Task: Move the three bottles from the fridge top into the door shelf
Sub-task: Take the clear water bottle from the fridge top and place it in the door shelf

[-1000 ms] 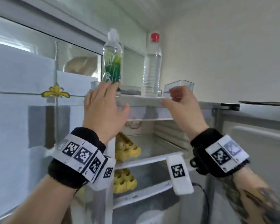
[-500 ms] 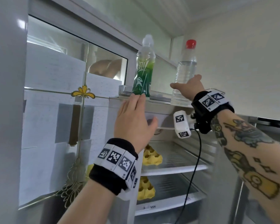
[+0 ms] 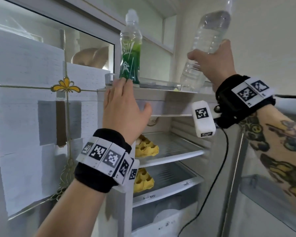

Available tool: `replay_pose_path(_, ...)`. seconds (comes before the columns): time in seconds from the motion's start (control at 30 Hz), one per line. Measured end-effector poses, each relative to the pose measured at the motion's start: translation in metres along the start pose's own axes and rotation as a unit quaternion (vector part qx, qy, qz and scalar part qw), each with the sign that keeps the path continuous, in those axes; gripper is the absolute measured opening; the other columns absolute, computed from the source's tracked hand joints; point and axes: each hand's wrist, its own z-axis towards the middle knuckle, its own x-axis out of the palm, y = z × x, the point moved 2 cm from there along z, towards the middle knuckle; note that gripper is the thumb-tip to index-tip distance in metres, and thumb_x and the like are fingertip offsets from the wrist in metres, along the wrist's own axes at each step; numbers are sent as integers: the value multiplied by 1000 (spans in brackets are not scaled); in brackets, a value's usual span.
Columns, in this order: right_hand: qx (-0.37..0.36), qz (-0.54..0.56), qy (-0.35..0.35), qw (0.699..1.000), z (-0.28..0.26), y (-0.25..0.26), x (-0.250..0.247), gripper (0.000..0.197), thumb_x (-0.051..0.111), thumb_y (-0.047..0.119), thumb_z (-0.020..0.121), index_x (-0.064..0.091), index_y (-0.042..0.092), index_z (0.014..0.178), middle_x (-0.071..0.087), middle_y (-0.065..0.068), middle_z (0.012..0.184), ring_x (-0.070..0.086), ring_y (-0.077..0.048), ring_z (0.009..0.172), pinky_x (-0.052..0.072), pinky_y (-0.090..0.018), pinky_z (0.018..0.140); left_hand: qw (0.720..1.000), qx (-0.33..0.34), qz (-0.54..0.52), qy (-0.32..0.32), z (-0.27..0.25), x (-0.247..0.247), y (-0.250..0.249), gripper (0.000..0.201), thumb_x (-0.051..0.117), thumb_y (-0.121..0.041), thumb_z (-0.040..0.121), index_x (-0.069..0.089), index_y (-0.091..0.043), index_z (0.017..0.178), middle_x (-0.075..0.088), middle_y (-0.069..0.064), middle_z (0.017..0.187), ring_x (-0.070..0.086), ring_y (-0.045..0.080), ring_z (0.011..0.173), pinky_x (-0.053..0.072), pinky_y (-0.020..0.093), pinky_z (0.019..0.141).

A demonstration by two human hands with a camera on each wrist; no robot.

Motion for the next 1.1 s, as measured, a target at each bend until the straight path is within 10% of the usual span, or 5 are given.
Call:
replay_pose_path(0.17, 7, 26, 9, 1000, -45, -11, -67, 71, 71, 21, 64, 42, 10, 128, 65, -16, 119, 69, -19, 92, 56, -22, 67, 992, 78, -89, -48, -45, 6, -64, 53, 58, -33, 81, 45, -17, 130, 35, 9, 144, 34, 25, 133, 26, 39, 110)
replay_pose_path(0.4, 76, 55, 59, 994, -148, -48, -183, 74, 56, -17, 60, 41, 7, 129, 57, -11, 98, 60, -25, 89, 53, -36, 73, 954, 122, -197, 188, -117, 94, -117, 38, 60, -27, 80, 54, -16, 116, 52, 4, 121, 53, 26, 107, 41, 38, 93)
replay_pose_path(0.57, 178, 26, -23, 983, -230, -81, -270, 75, 61, -15, 60, 50, 13, 128, 59, -10, 95, 61, -25, 86, 50, -40, 75, 904, 156, -166, 361, -170, 163, -157, 45, 57, -29, 84, 49, -17, 127, 47, 4, 134, 49, 31, 117, 37, 37, 97)
replay_pose_path(0.8, 283, -29, -149, 947, -320, -142, -313, 47, 72, 15, 77, 57, 25, 120, 73, -9, 110, 71, -27, 100, 54, -50, 94, 833, 295, -224, 410, -218, 218, -221, 56, 48, -37, 91, 33, -21, 143, 32, -1, 154, 26, 17, 141, 16, 35, 114)
replay_pose_path(1.1, 368, -200, -152, 895, -367, -213, -327, 48, 84, 8, 68, 56, 22, 104, 70, 7, 90, 68, -2, 76, 48, -14, 62, 799, 367, -215, 424, -242, 240, -229, 67, 47, -38, 92, 16, -24, 150, 16, -2, 160, 6, 14, 147, -1, 32, 117)
